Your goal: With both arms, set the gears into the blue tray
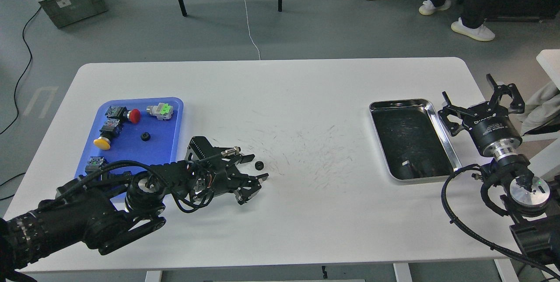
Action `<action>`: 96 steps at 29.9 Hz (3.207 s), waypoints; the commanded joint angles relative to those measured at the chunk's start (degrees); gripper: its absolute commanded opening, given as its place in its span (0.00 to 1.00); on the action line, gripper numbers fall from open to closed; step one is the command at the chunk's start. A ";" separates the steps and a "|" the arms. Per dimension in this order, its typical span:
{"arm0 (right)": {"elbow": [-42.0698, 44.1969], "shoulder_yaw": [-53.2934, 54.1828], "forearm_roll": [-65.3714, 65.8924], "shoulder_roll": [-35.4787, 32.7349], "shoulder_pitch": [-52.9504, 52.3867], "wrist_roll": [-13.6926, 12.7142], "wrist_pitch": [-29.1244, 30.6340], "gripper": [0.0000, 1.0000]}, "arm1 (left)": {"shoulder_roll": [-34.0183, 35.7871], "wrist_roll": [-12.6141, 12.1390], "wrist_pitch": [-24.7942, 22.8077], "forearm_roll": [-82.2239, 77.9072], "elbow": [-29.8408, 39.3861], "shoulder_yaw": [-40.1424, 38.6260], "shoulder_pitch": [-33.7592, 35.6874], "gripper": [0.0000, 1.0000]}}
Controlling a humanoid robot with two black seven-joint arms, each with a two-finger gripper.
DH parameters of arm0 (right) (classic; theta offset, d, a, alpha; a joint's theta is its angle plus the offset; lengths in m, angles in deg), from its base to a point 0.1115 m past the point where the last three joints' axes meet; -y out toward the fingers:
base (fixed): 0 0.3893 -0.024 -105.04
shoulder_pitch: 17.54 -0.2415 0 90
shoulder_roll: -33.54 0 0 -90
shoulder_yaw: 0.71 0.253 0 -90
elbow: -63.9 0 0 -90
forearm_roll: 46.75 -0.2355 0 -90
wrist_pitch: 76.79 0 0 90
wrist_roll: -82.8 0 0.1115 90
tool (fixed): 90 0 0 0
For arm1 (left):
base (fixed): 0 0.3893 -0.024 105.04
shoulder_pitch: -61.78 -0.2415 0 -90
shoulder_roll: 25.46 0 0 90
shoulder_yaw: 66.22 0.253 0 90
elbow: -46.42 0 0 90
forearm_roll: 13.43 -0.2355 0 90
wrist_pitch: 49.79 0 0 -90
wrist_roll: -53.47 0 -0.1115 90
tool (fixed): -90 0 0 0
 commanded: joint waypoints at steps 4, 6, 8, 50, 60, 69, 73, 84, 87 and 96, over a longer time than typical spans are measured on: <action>0.07 -0.16 -0.03 0.01 0.01 -0.01 0.00 0.97 | -0.91 -0.08 -0.16 0.20 -0.36 0.01 -0.03 0.22; 0.07 -0.16 -0.03 0.01 0.01 -0.01 0.00 0.97 | -0.91 -0.08 -0.24 0.55 -0.36 0.01 -0.03 0.13; 0.07 -0.16 -0.03 0.01 0.01 -0.01 0.00 0.97 | -0.91 0.01 -0.24 0.64 -0.36 -0.08 -0.03 0.07; -0.20 -0.60 -0.03 -0.08 -0.52 -0.18 0.00 0.97 | 29.50 0.01 6.17 22.09 5.80 -0.96 -5.12 0.06; 0.16 -0.60 0.06 -0.16 -0.35 -0.18 0.00 0.97 | 26.25 0.01 6.00 20.94 1.58 -0.43 -5.48 0.11; -0.02 -0.60 0.06 -0.08 -0.43 -0.18 0.00 0.97 | 25.98 0.01 5.91 20.94 0.43 -0.43 -6.09 0.33; 0.07 -0.69 0.06 -0.08 -0.35 -0.18 0.00 0.97 | 25.89 0.01 6.08 21.03 0.26 -0.87 -6.36 0.58; -0.37 -1.30 0.06 -0.16 -0.78 -0.36 0.00 0.97 | 26.42 0.45 6.52 21.91 2.27 -10.34 -3.11 0.98; -0.46 -2.62 0.06 -0.16 -1.57 -0.36 0.00 0.97 | 26.51 0.45 6.44 23.48 3.24 -14.83 -1.61 0.98; -0.99 -2.80 0.06 -0.08 -2.28 -0.44 0.00 0.97 | 25.80 0.01 5.91 46.31 3.42 -17.05 6.38 0.98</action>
